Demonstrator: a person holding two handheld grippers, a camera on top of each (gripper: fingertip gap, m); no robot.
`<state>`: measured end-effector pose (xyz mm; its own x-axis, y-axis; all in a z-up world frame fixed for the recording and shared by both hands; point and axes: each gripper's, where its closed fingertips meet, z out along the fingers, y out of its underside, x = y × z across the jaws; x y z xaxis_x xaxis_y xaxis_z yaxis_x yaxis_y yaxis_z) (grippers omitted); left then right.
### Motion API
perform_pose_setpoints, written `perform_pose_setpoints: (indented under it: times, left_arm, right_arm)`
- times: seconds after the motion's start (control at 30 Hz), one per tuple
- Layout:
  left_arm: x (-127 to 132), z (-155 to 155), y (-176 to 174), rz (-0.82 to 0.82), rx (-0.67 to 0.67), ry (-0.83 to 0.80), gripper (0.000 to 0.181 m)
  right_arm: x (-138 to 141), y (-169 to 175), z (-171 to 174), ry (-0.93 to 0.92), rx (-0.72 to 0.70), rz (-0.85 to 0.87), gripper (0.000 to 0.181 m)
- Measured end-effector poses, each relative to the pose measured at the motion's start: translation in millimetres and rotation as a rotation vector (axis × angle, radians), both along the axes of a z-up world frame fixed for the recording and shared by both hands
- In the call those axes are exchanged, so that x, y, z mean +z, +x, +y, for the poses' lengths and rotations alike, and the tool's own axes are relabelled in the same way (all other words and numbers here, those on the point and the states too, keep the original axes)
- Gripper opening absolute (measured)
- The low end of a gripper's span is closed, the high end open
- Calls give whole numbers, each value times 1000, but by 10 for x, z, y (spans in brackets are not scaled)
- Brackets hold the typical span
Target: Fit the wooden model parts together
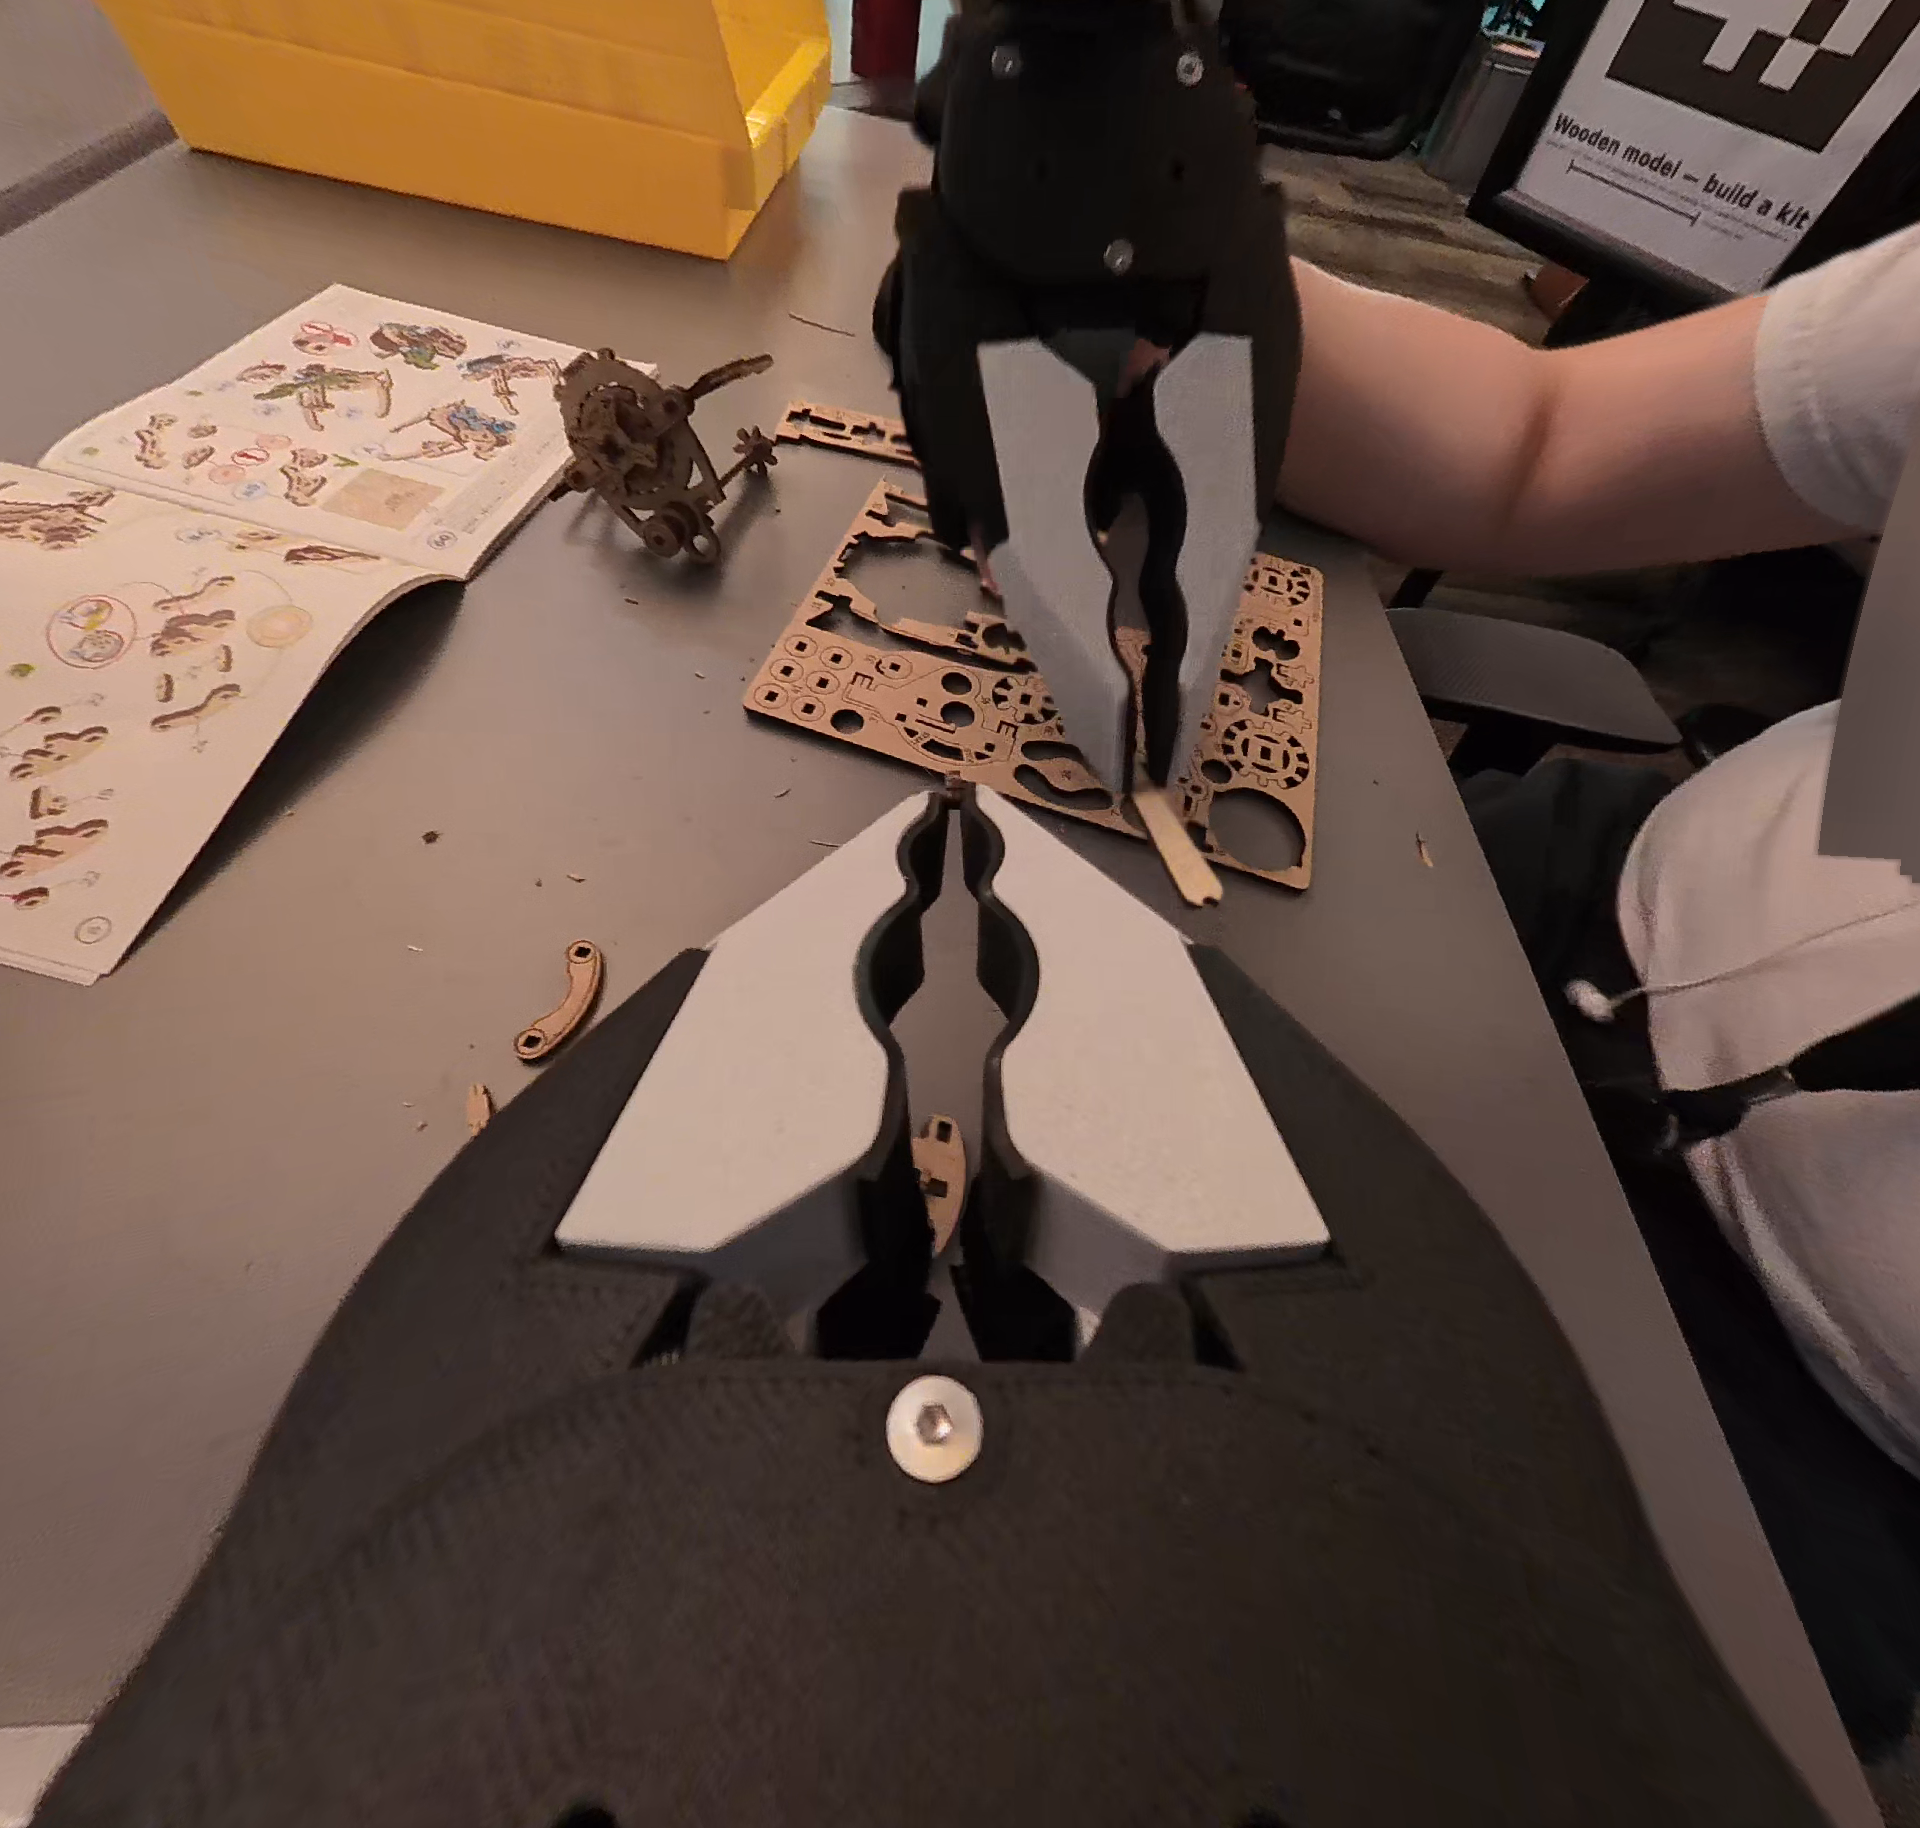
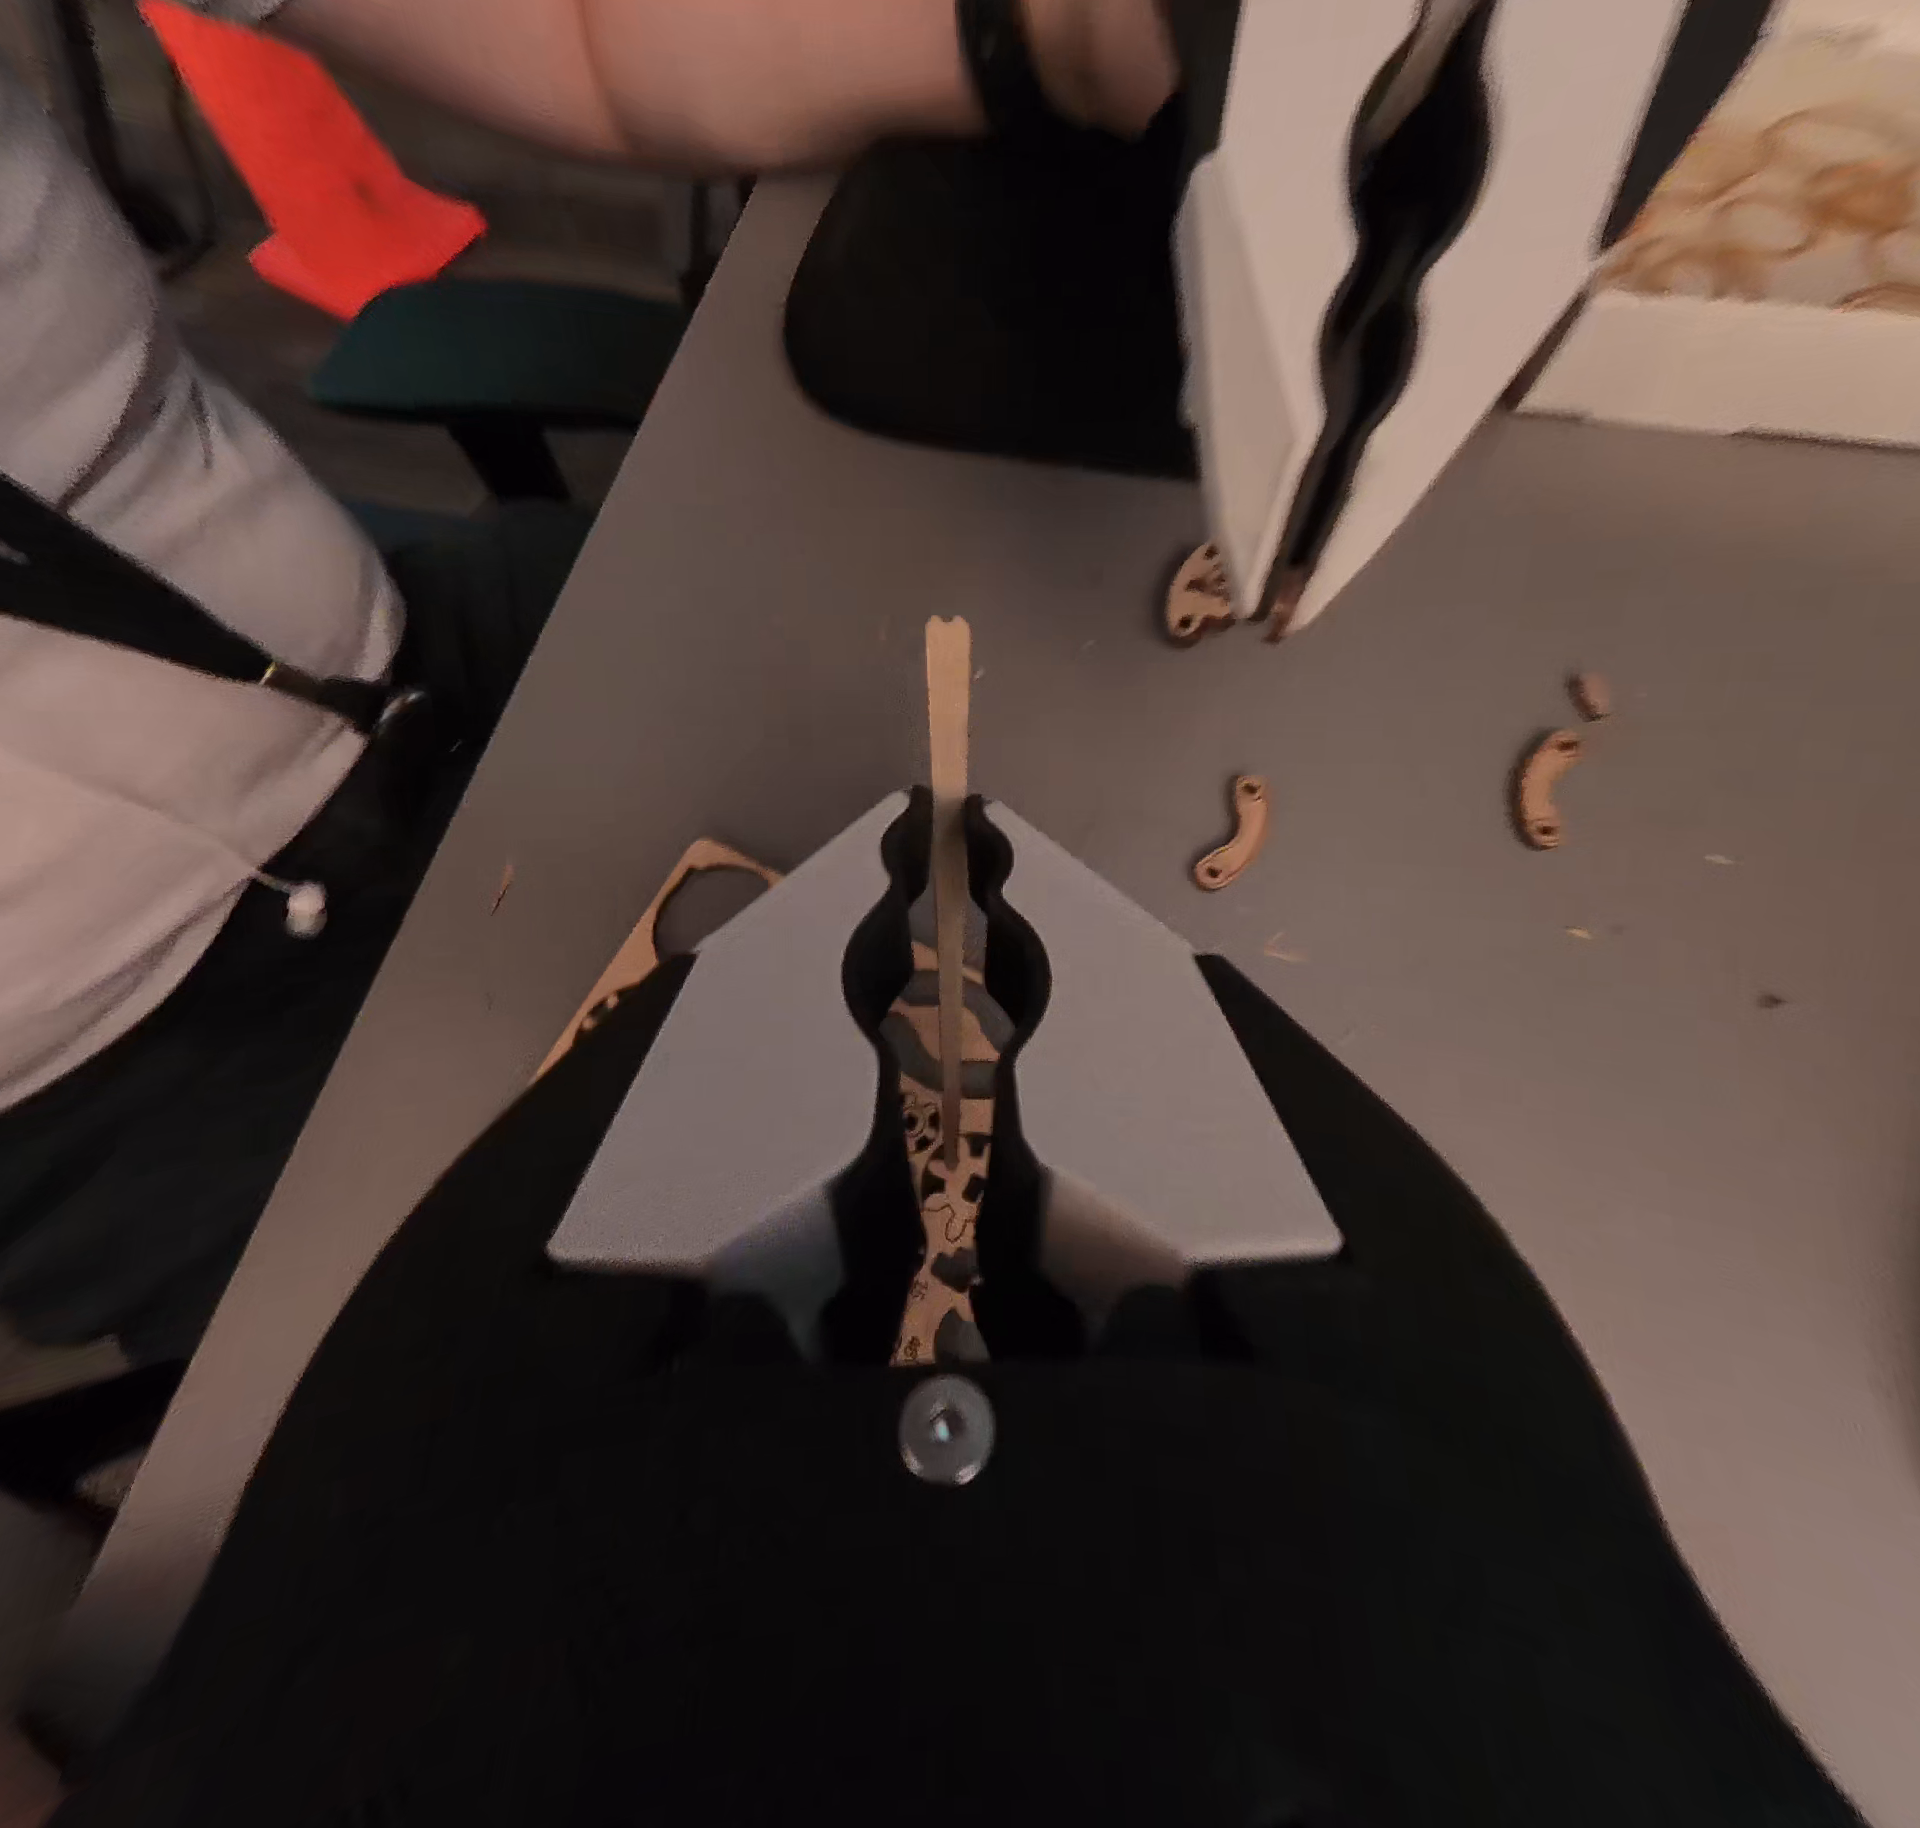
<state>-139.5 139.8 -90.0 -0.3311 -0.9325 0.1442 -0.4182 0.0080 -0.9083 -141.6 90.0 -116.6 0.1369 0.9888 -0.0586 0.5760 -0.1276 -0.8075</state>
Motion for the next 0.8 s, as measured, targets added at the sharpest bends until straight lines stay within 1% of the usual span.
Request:
perform_pose_setpoints:
  times: [0.1, 0.13, 0.2, 0.23, 0.27, 0.33, 0.43, 0.5, 0.57, 0.63, 0.7, 0.77, 0.8]
  left_arm:
    - [32, 58, 20, -23, 43, 18, 0]
    - [54, 90, 32, -39, 67, 34, 0]
    - [104, 143, 54, -71, 115, 80, 0]
    - [131, 170, 65, -86, 144, 111, 0]
    - [170, 203, 77, -104, 179, 143, 0]
    - [280, 258, 96, -157, 256, 207, 0]
    - [397, 352, 88, -207, 372, 300, 0]
    - [462, 382, 71, -229, 421, 363, 0]
    - [530, 388, 57, -256, 458, 421, 0]
    - [566, 391, 49, -269, 484, 484, 0]
    - [563, 375, 55, -267, 486, 521, 0]
    - [502, 378, 76, -238, 485, 500, 0]
    - [455, 409, 80, -213, 496, 477, 0]
  right_arm:
    - [246, 35, 106, 78, -95, 74, 5]
    - [360, 70, 196, 128, -156, 108, 5]
    - [681, 170, 446, 226, -324, 230, 4]
    - [822, 221, 550, 234, -402, 298, 4]
    - [920, 238, 606, 212, -450, 362, 4]
    - [1007, 266, 728, 185, -556, 436, 4]
    - [963, 243, 811, 206, -639, 392, 4]
    - [943, 190, 839, 174, -682, 399, 3]
    - [906, 91, 842, 115, -685, 420, 0]
    - [838, 77, 881, 124, -706, 393, 0]
    - [794, 46, 881, 198, -685, 329, 0]
    - [791, 51, 900, 239, -704, 305, 0]
    - [737, 90, 932, 235, -730, 269, 0]
